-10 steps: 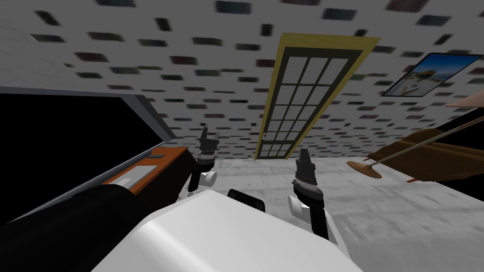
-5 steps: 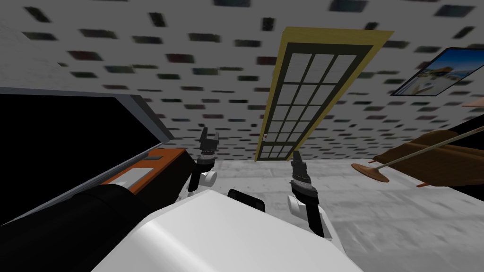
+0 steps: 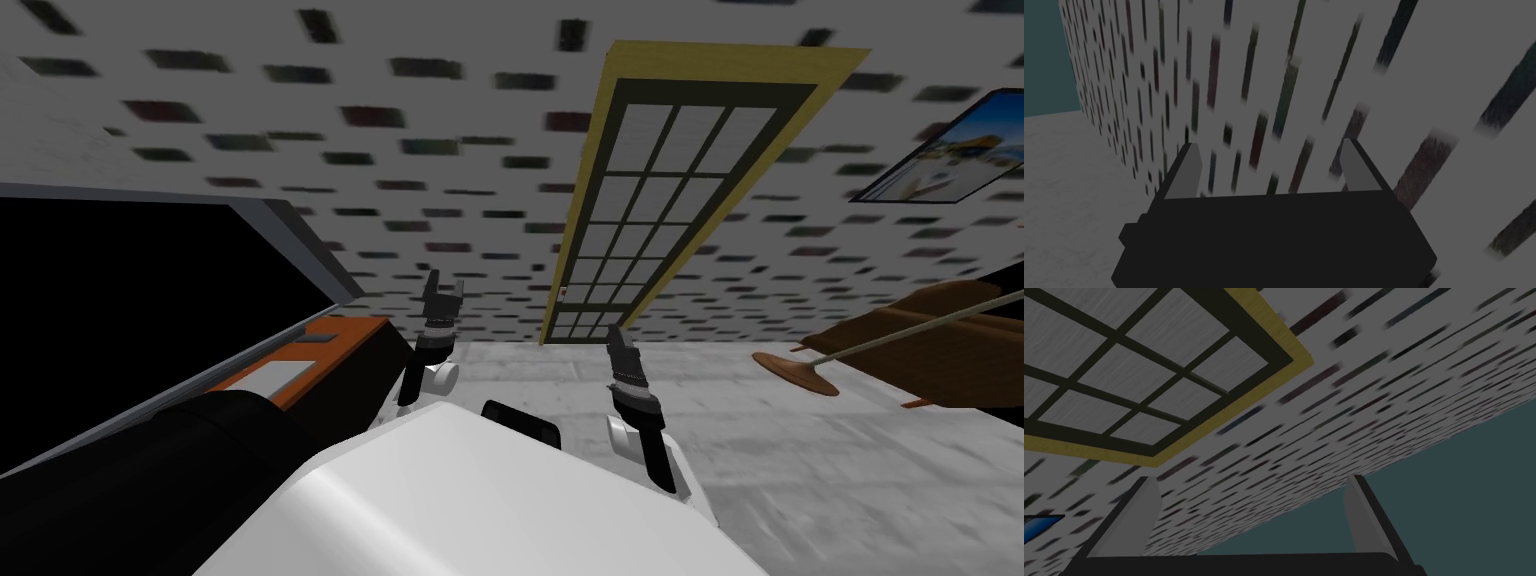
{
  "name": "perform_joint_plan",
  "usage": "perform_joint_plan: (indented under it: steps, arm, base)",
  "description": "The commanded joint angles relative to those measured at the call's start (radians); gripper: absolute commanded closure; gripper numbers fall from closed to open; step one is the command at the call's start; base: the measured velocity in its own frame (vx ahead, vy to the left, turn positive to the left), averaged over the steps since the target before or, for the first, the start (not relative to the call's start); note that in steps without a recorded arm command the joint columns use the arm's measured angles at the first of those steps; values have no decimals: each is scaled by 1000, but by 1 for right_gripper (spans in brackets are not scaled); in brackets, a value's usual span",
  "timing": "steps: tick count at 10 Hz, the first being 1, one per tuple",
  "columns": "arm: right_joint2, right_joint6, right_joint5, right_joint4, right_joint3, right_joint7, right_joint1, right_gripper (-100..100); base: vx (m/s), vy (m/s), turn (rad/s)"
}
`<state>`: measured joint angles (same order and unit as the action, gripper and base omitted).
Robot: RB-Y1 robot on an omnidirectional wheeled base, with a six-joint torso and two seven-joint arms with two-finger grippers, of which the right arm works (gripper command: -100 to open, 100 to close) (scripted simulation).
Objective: Pull the door open
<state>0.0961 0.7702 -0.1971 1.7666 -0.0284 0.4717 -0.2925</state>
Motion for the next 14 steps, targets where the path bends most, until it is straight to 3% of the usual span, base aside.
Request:
perform_joint_plan:
  steps: [1, 12, 14]
  arm:
    - [8, 9, -9, -45, -9, 24, 13, -100]
    - [38, 69, -84, -350, -57, 199, 100, -100]
    - [40, 75, -91, -380, -61, 214, 108, -100]
  base:
    - [99, 0, 22]
    - [101, -2, 21]
    - [81, -3, 15]
